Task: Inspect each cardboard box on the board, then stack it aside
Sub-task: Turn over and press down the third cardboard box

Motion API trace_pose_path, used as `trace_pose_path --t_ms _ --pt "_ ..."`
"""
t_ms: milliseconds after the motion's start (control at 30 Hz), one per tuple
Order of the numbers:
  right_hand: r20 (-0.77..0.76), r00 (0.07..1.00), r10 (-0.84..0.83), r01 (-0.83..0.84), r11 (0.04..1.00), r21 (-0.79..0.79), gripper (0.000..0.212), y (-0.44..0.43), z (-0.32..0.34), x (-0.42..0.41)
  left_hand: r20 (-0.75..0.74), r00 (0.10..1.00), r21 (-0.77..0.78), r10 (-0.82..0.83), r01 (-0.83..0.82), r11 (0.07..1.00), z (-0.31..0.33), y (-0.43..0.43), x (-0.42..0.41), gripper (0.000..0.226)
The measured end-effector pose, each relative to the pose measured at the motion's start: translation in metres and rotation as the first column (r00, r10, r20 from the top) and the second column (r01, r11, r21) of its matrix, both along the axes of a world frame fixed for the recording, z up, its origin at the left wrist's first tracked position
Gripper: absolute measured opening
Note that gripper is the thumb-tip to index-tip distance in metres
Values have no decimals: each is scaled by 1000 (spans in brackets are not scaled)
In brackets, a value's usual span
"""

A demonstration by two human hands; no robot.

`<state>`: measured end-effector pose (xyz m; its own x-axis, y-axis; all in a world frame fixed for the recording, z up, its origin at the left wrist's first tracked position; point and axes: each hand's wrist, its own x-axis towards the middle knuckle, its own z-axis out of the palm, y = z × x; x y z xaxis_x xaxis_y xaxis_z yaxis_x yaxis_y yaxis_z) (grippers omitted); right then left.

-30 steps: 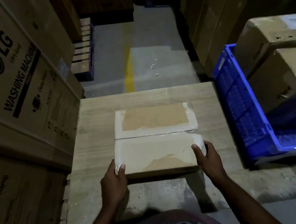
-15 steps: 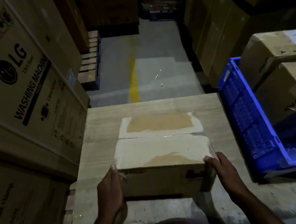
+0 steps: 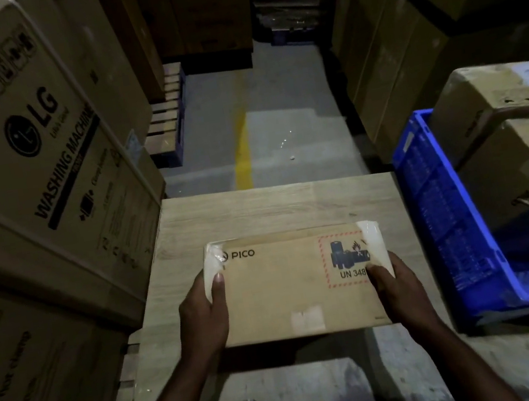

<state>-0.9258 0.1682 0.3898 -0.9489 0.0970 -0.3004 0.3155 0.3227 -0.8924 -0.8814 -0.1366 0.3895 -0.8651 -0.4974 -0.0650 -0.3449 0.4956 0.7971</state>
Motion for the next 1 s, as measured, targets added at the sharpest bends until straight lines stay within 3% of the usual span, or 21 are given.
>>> trace_pose_path --t_ms 100,233,467,567,633,700,767,833,933,1000 --pt "11 1000 -14 14 999 47 17 -2 0 -18 18 1000 -14 -2 3 1000 -1 -3 -16 39" --pt "18 1000 -21 19 991 135 27 -6 -1 -46 68 998 -73 5 0 997 3 -7 -44 39" --pt "6 1000 -18 17 983 184 28 -12 1 -57 44 999 -113 23 -18 993 1 -12 -58 34" --pt "17 999 -38 36 989 143 30 -13 0 -56 58 998 -65 29 -26 998 0 -12 -59 32" --pt "44 994 -103 103 995 9 28 -11 0 -54 104 995 104 10 -21 994 -8 -20 -59 30" --pt "96 977 -192 207 960 -187 34 -6 -2 -44 141 989 438 39 -98 894 -12 -31 -55 31" --pt "172 951 -258 301 902 -308 38 -2 -15 -27 204 972 707 119 -230 669 -14 -31 -41 36" --pt "238 930 -280 345 888 -303 34 -2 -36 -7 272 945 749 182 -327 577 -24 -19 -23 36" --pt "321 885 -338 438 840 -321 25 -11 -59 13 351 904 695 246 -427 578 -48 -3 5 30" --pt "334 874 -354 462 818 -342 23 -15 -56 16 385 883 689 270 -469 552 -64 -2 8 37"
